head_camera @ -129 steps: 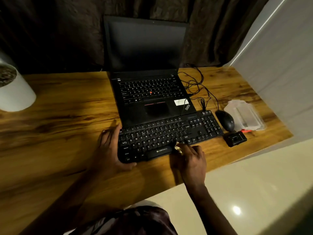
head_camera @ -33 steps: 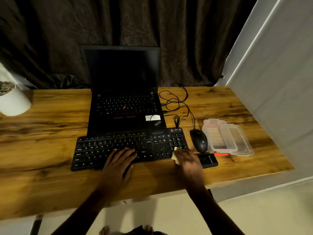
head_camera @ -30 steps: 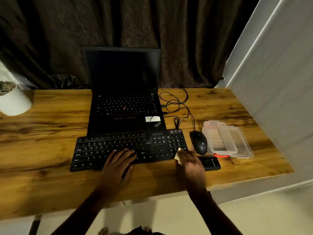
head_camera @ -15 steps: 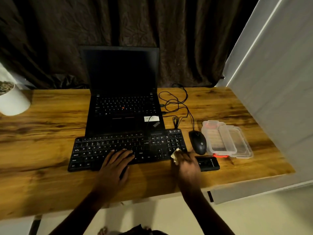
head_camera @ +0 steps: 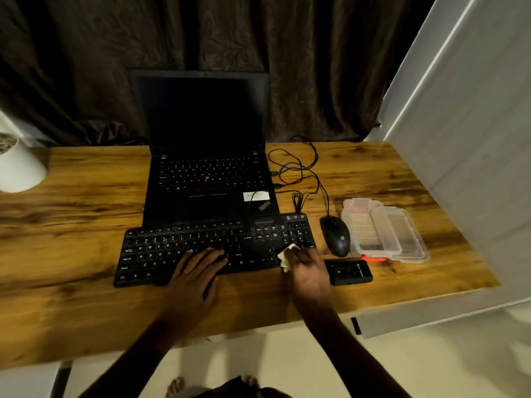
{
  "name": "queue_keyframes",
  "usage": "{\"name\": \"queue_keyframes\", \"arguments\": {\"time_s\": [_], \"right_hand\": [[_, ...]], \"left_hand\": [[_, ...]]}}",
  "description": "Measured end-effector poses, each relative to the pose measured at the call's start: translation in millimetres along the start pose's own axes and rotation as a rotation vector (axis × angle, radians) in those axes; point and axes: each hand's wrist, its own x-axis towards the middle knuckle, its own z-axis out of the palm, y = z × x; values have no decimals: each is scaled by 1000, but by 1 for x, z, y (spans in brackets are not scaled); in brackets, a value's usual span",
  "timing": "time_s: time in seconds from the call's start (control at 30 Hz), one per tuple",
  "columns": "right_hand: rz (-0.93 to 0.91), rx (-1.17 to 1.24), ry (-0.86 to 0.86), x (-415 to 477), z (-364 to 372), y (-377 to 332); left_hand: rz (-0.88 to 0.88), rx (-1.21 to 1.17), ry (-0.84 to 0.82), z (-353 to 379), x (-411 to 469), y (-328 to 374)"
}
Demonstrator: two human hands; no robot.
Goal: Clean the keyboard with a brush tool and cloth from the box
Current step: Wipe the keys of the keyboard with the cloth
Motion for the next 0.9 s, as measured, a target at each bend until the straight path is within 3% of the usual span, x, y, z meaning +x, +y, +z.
{"name": "queue_keyframes", "arguments": {"time_s": [0.1,0.17,0.27,0.47,0.53,0.67,0.83,0.9], "right_hand": [[-49,-34,98,0,-3,17],[27,52,173,-2,-9,25],[101,73,150,-1,-13,15],[-36,-109,167,5,-3,13],[8,-76,221,5,-3,26],[91,-18,161,8,-4,19],[-116,-88,151,7,-2,2],[-89,-53,181,11,-3,15]], "left_hand": [[6,3,-5,-1,0,0],[2,3,-5,-2,0,0],[9,-8,13,0,0,0],[5,-11,19,1,-1,-2],[5,-10,17,2,-1,-3],[0,-9,13,3,0,-3],[2,-7,9,3,-1,-3],[-5,-12,-1,2,-1,-2]]}}
